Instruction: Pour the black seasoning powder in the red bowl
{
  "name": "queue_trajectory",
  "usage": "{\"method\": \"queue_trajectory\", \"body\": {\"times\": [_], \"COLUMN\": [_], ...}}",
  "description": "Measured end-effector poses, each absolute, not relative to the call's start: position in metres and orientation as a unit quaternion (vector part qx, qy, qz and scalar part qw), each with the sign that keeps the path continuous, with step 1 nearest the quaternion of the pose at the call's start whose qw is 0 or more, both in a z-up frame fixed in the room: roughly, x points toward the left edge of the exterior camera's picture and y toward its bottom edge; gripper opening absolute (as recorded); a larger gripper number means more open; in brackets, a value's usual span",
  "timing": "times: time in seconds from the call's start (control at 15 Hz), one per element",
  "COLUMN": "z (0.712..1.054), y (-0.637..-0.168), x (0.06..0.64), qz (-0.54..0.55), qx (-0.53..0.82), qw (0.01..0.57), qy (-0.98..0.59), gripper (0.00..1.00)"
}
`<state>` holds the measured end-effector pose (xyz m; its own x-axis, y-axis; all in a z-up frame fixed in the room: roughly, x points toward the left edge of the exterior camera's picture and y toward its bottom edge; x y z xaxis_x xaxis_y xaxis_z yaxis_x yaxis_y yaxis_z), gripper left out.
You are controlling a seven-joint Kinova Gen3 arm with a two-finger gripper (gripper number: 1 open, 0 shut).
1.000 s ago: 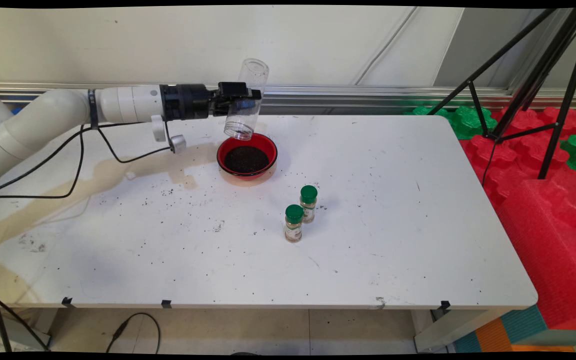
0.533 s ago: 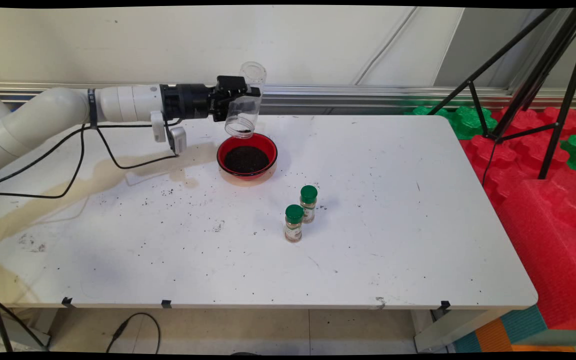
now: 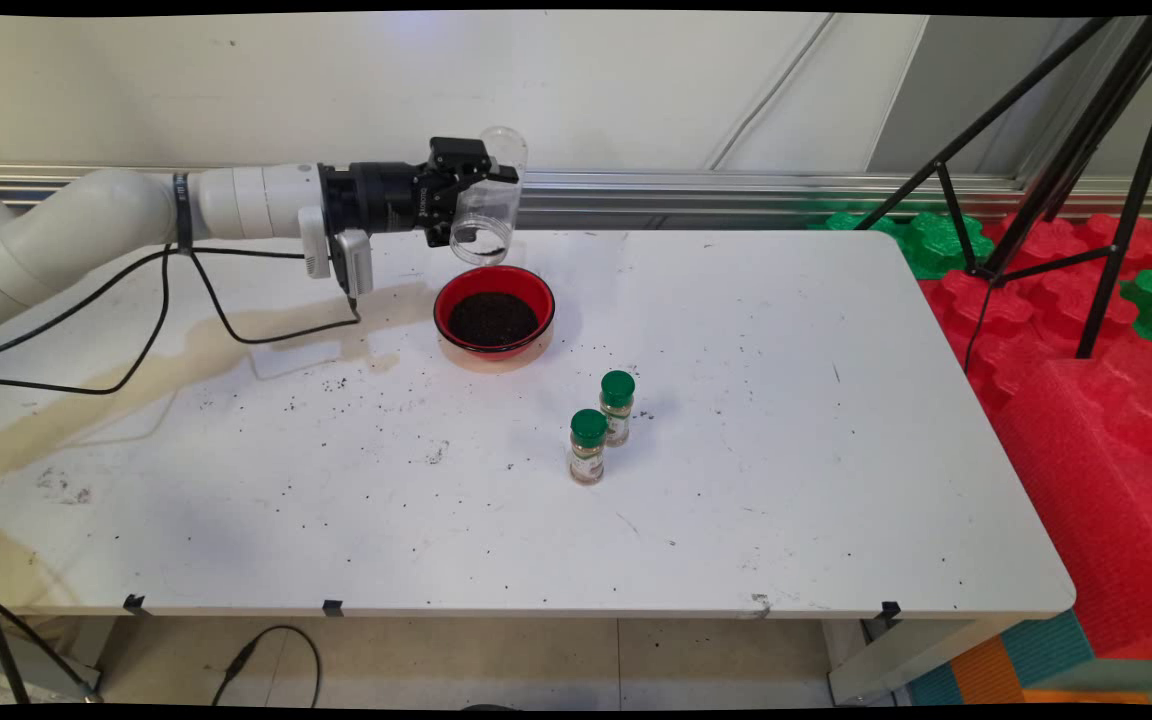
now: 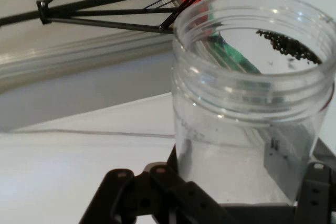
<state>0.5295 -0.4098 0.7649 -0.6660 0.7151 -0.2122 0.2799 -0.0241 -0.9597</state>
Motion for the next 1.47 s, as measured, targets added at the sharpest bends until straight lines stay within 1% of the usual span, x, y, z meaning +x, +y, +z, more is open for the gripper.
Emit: {"method": "queue_trajectory", "body": {"times": [0.8,1.47], "z": [0.775,0.782], "y": [-0.411,-0.412], "x": [0.533,0.538], "qz": [0.577,0.513], "qx": [-0.244,-0.128], "qw": [0.282,0.382], "qy": [-0.727,-0.758], "gripper": [0.0,0.0]}}
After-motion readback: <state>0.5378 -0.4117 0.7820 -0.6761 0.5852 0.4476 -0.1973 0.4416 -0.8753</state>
